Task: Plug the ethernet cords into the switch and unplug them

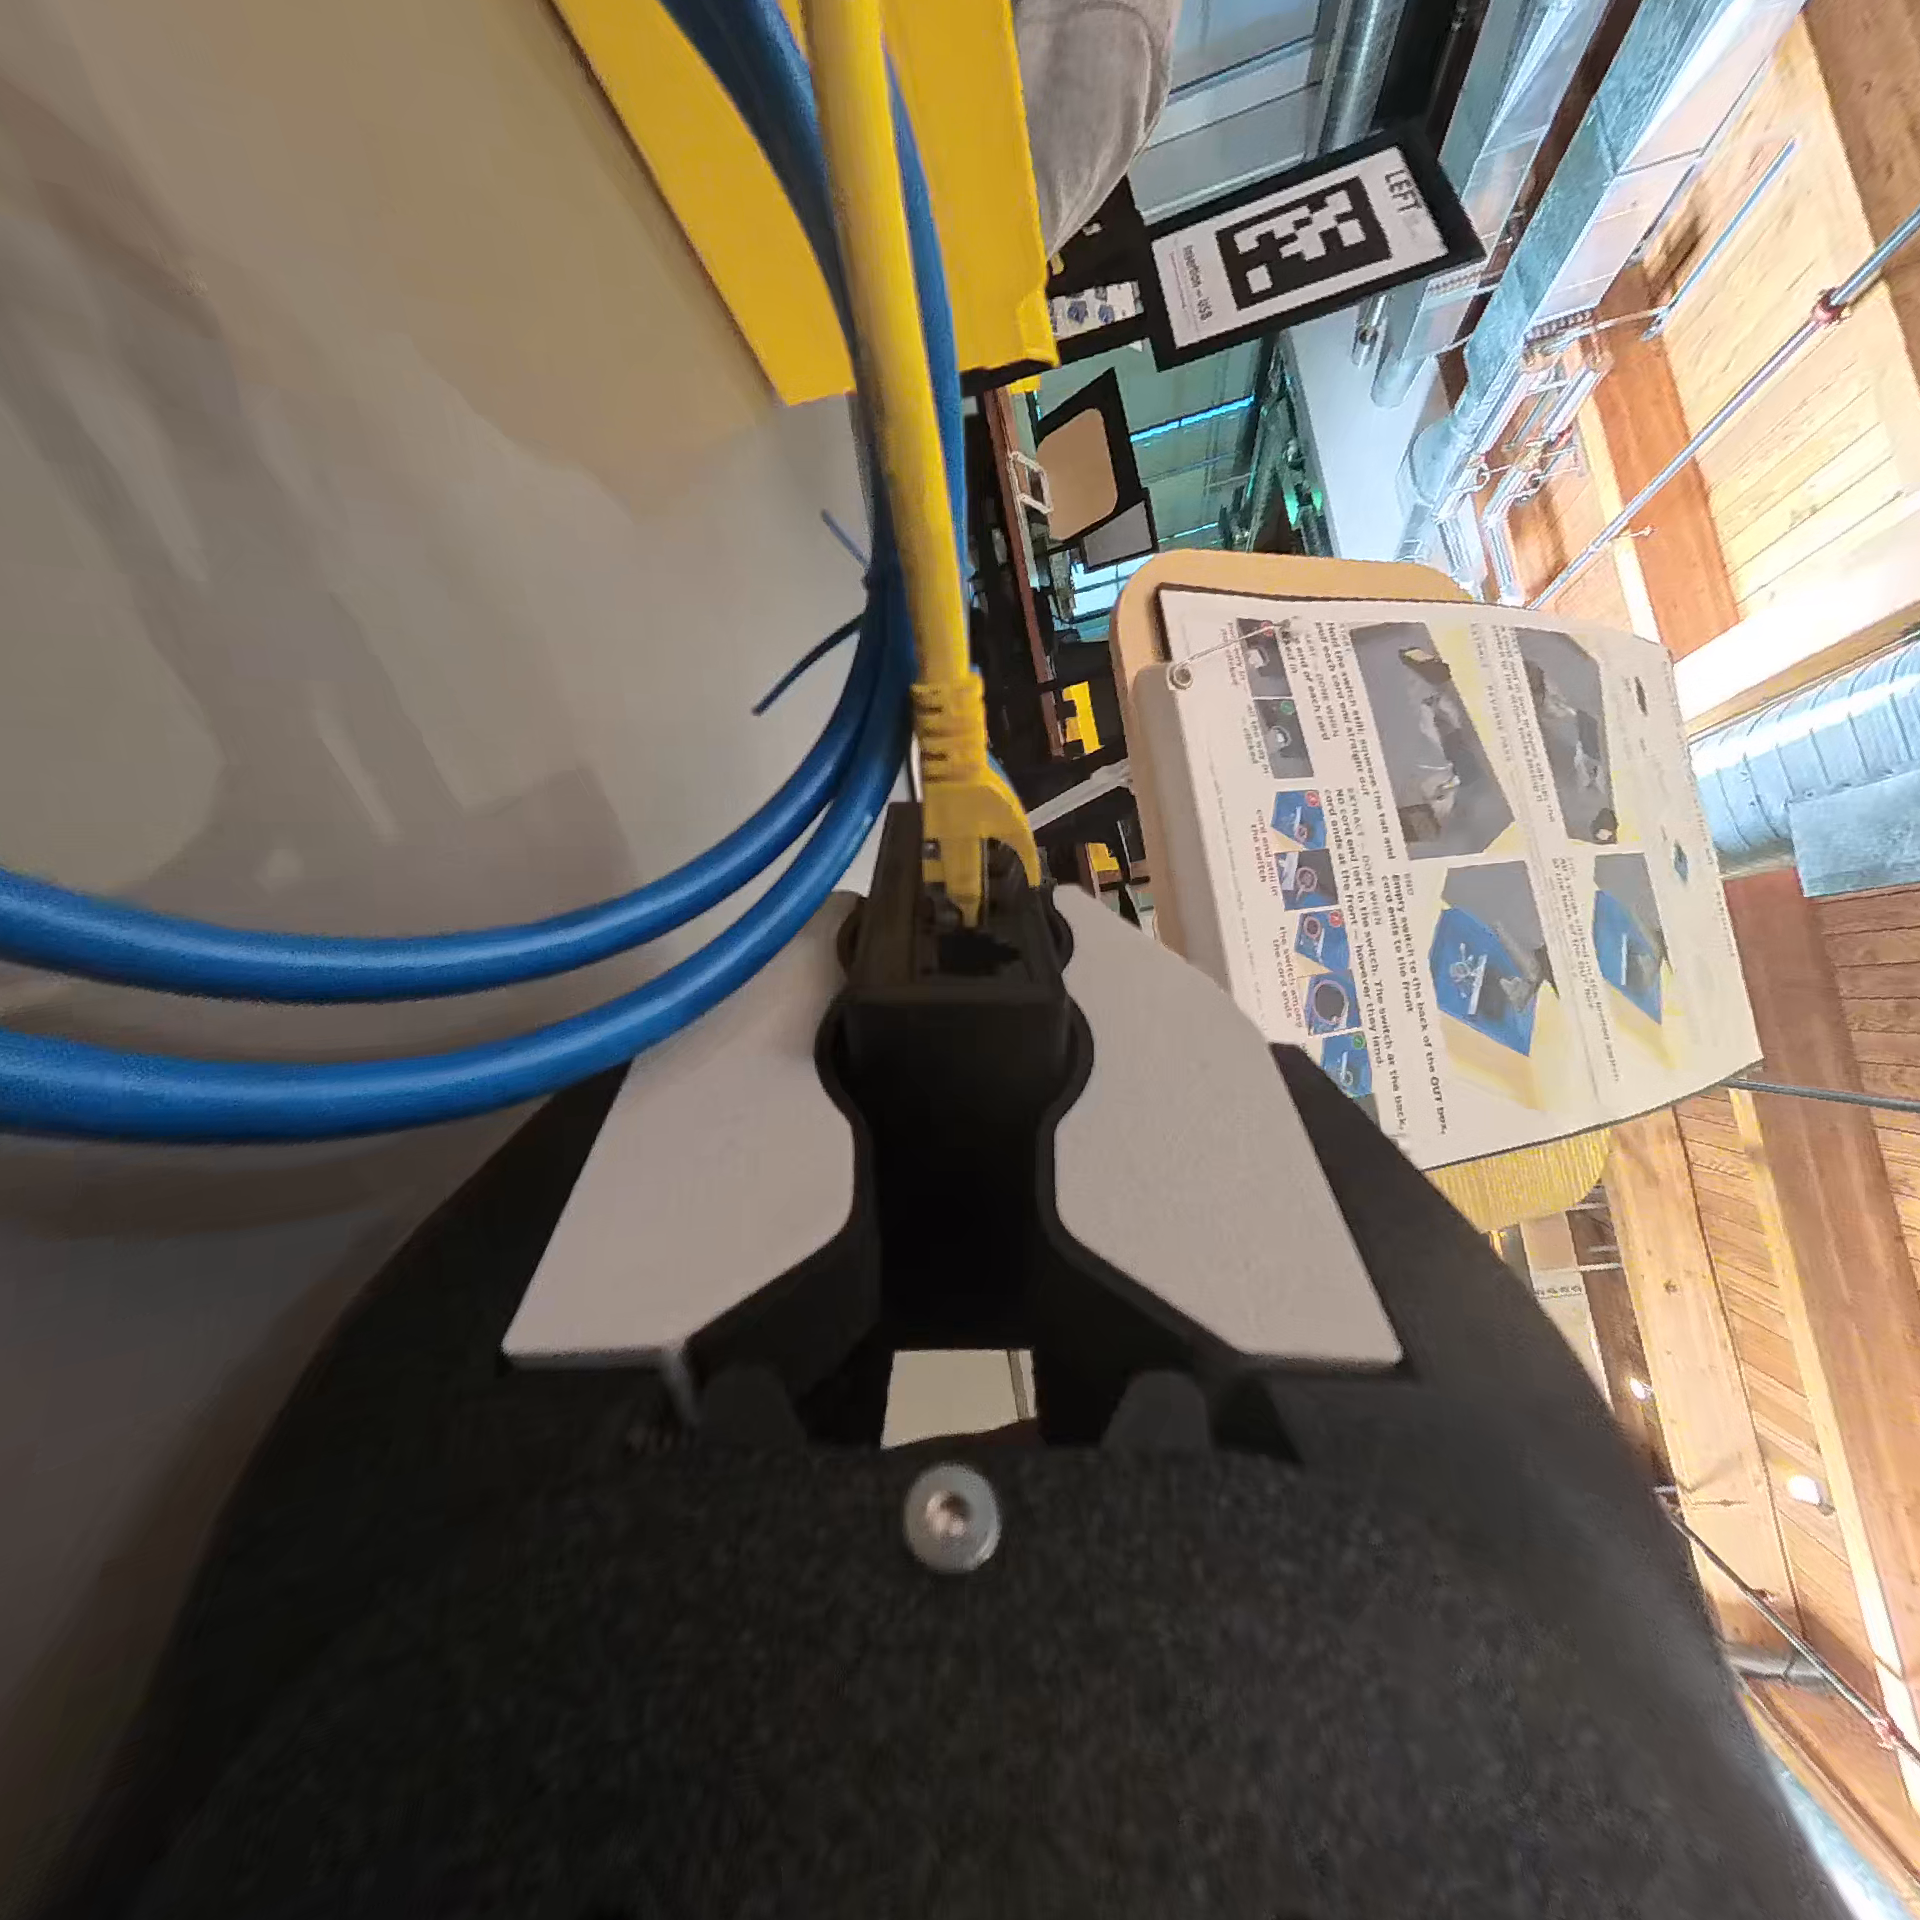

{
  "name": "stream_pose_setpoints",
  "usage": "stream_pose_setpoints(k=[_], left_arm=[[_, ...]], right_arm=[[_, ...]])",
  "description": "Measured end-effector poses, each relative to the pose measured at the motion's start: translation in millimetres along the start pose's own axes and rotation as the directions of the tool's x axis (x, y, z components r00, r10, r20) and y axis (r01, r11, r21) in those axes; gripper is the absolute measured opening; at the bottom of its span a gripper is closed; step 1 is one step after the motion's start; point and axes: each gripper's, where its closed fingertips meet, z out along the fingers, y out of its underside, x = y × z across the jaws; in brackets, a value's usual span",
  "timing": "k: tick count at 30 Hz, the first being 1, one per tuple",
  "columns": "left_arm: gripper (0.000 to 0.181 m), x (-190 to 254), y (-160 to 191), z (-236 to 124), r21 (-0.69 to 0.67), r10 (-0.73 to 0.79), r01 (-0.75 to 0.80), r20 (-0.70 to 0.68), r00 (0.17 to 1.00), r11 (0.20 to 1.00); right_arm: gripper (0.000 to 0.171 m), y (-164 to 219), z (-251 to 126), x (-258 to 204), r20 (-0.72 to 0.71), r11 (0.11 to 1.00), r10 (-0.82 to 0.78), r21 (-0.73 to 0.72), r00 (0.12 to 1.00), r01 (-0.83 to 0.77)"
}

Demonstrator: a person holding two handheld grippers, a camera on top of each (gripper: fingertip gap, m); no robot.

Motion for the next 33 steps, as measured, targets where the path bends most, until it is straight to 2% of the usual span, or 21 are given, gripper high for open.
stream_pose_setpoints(k=[2, 5, 9, 11, 15, 21, 23, 24, 27, 29, 33], left_arm=[[0.008, 0, -7, 11, 0.061, 0.018, -0.019, 0.018, 1.000, 0.998], [0.009, -5, -17, 17, 0.183, 0.059, -0.081, 0.123, 0.991, 0.980], [0.024, -5, -23, -2, 0.355, 0.110, -0.190, 0.235, 0.966, 0.915], [0.028, -7, -19, -11, 0.380, 0.151, -0.271, 0.317, 0.936, 0.884], [0.033, -7, -10, -10, 0.274, 0.289, -0.435, 0.443, 0.848, 0.858], [0.036, -9, -9, 5, 0.123, 0.457, -0.571, 0.473, 0.753, 0.812], [0.029, -16, -5, 9, 0.044, 0.503, -0.606, 0.511, 0.697, 0.794], [0.011, -21, -2, 13, 0.004, 0.524, -0.618, 0.525, 0.670, 0.786], [0.007, -27, -3, 14, -0.047, 0.557, -0.688, 0.628, 0.544, 0.724], [0.007, -28, -2, 14, -0.061, 0.544, -0.671, 0.641, 0.542, 0.739], [0.005, -31, -2, 13, 0.017, 0.457, -0.589, 0.611, 0.646, 0.808]], right_arm=[[0.030, -1, -3, 0, -0.001, 1.000, -0.001, 0.002, 1.000, 0.001], [0.030, 0, -3, -1, 0.007, 1.000, 0.007, 0.005, 1.000, -0.007], [0.030, 0, -1, -5, 0.028, 1.000, 0.018, 0.006, 0.999, -0.018], [0.030, 0, -2, -4, 0.028, 1.000, 0.025, 0.010, 0.999, -0.025], [0.030, 1, -1, -5, 0.036, 1.000, 0.029, 0.006, 0.999, -0.029], [0.031, 1, -3, -4, 0.032, 0.999, 0.033, 0.009, 0.999, -0.033], [0.030, 1, -3, -4, 0.032, 0.999, 0.033, 0.011, 0.999, -0.033], [0.031, 1, -3, -4, 0.033, 0.999, 0.035, 0.012, 0.999, -0.035], [0.030, 1, -3, -4, 0.034, 0.999, 0.036, 0.015, 0.999, -0.037], [0.030, 1, -3, -4, 0.034, 0.999, 0.038, 0.017, 0.999, -0.038], [0.031, 1, -2, -5, 0.037, 0.999, 0.037, 0.015, 0.999, -0.038]])
